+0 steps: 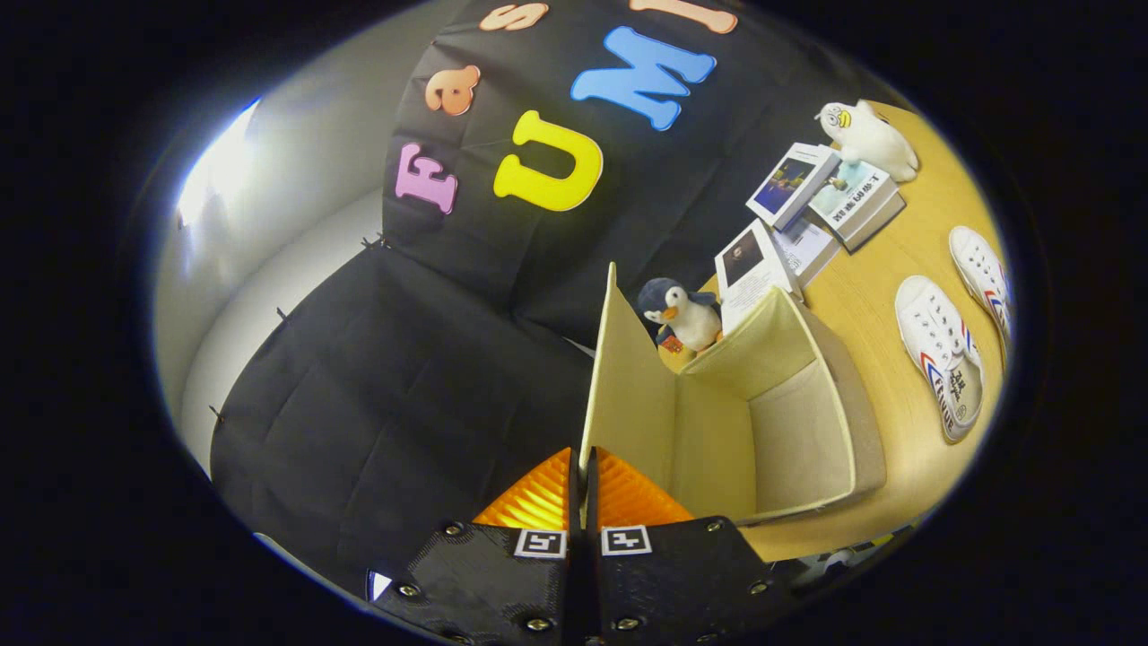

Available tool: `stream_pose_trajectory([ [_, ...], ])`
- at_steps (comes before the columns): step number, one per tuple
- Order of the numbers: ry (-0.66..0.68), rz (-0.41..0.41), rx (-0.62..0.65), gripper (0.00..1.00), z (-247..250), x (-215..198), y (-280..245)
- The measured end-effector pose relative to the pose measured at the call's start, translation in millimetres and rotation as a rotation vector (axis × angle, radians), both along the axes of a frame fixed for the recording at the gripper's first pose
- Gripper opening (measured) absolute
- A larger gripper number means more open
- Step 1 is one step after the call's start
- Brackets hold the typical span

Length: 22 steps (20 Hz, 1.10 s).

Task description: Open the storage box then place both shoes into the box .Put the left shoe in first, then the right shoe, with the right side of both shoes facing outward in a uniform manner.

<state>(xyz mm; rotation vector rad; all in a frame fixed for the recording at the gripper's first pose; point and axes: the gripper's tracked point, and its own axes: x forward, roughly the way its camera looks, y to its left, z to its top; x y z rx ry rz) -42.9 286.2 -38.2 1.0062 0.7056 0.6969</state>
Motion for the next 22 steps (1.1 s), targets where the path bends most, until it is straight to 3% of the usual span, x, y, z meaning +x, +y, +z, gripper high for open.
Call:
stream_pose_trajectory([
  [15,-0.120,0.115,-0.121,0.01,16.5,-21.9,129.5],
  [18,-0.147,0.172,-0.147,0.11,17.1,-30.1,147.8],
  [19,-0.163,0.197,-0.159,0.21,16.7,-34.3,152.0],
  [20,-0.182,0.218,-0.176,0.45,15.8,-35.2,154.7],
  [22,-0.218,0.235,-0.222,0.77,11.4,-35.9,151.9],
])
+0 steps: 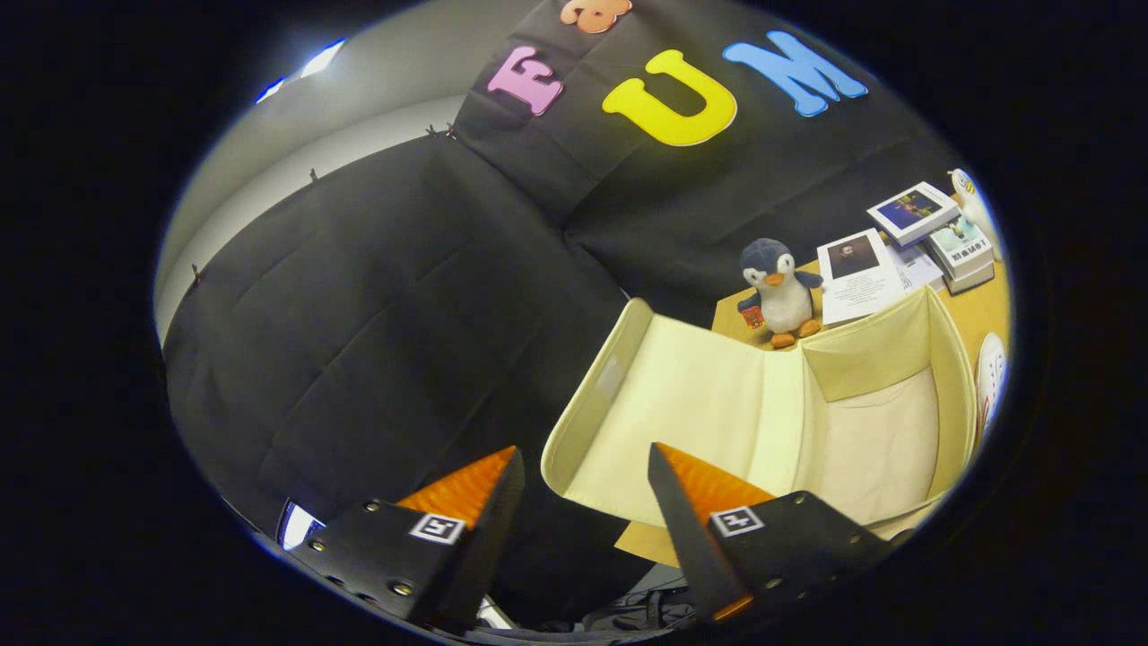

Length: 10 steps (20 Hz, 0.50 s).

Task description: Open the storage box then place both shoes into the box .Put the left shoe in first, then the right shoe, with the right side of both shoes facing outward in a uniform manner.

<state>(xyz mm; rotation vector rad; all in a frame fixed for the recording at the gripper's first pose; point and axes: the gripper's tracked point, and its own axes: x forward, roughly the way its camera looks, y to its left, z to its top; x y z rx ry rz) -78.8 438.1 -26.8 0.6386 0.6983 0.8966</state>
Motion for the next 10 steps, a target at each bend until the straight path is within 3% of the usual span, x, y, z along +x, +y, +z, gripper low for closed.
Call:
stream_pose_trajectory([
  [1,-0.022,0.005,-0.019,0.95,-1.2,-0.1,-6.0],
  [10,-0.239,-0.039,-0.234,0.96,-11.7,47.1,-83.6],
])
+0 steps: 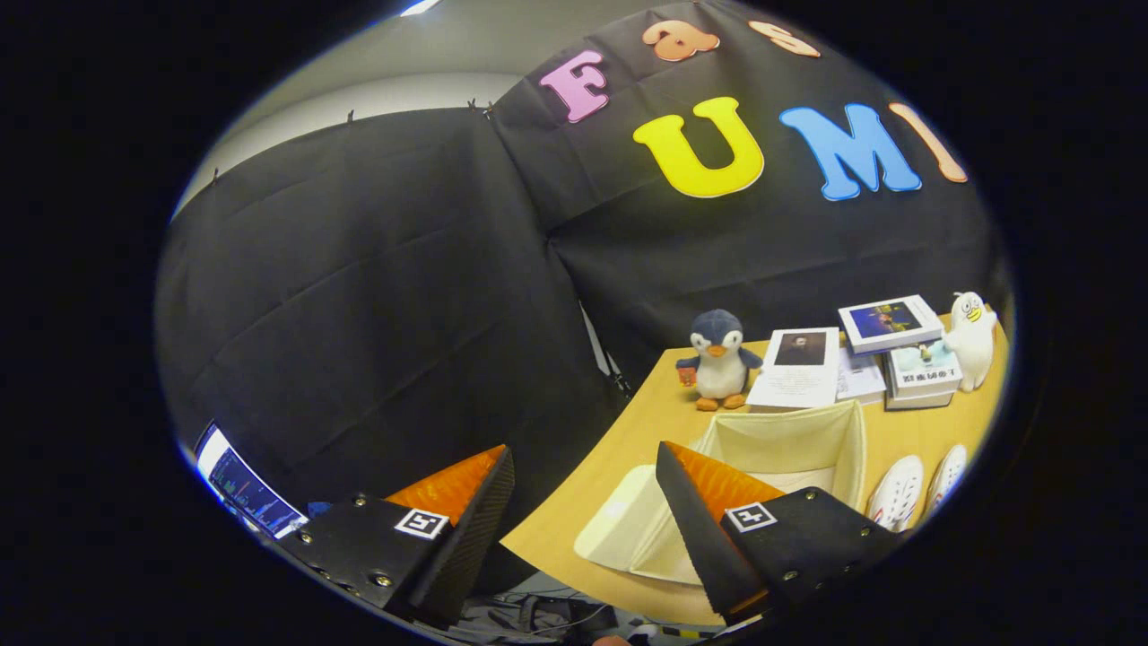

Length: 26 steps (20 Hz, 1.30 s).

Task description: Open the storage box then place both shoes into the box .Put the left shoe in first, then the right shoe, with the right side of both shoes facing outward in a uniform manner.

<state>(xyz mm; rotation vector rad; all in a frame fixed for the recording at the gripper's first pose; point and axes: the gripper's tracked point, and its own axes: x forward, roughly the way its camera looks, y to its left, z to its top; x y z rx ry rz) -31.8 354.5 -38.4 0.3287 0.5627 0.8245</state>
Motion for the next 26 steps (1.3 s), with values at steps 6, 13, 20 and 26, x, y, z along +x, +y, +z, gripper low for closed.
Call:
stream_pose_trajectory([
  [6,-0.008,-0.070,-0.064,0.96,-19.1,31.7,-67.8],
  [13,0.022,-0.184,-0.104,0.97,-47.4,71.7,-142.5],
  [20,0.066,-0.263,-0.168,0.96,-93.7,100.0,-201.0],
  [26,0.128,-0.284,-0.237,0.97,-146.4,110.4,-228.6],
])
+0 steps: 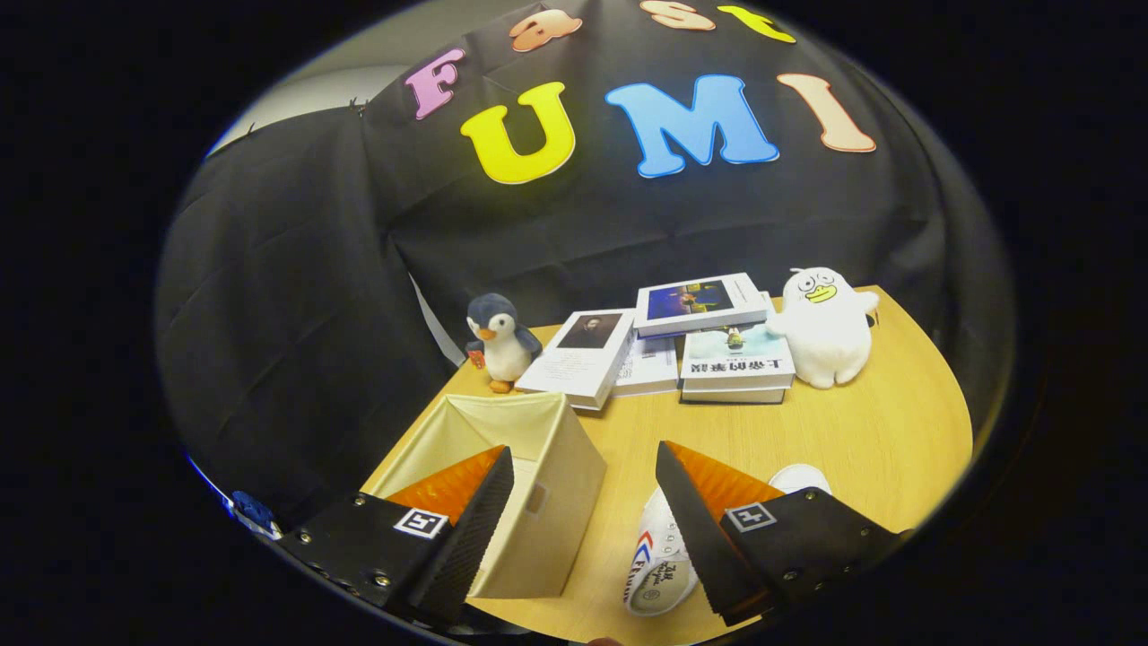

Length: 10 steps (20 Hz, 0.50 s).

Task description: Open the storage box then place both shoes into the box .Put the left shoe in first, then the right shoe, with the right side of both shoes facing outward in a uniform manner.

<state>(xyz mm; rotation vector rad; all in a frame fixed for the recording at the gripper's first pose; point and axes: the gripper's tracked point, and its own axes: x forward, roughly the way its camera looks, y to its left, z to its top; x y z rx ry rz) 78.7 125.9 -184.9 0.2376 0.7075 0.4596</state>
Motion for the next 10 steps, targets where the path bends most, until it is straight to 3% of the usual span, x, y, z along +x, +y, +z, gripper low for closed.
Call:
stream_pose_trajectory([
  [10,0.187,-0.031,-0.067,0.97,-88.6,-10.6,-34.8],
])
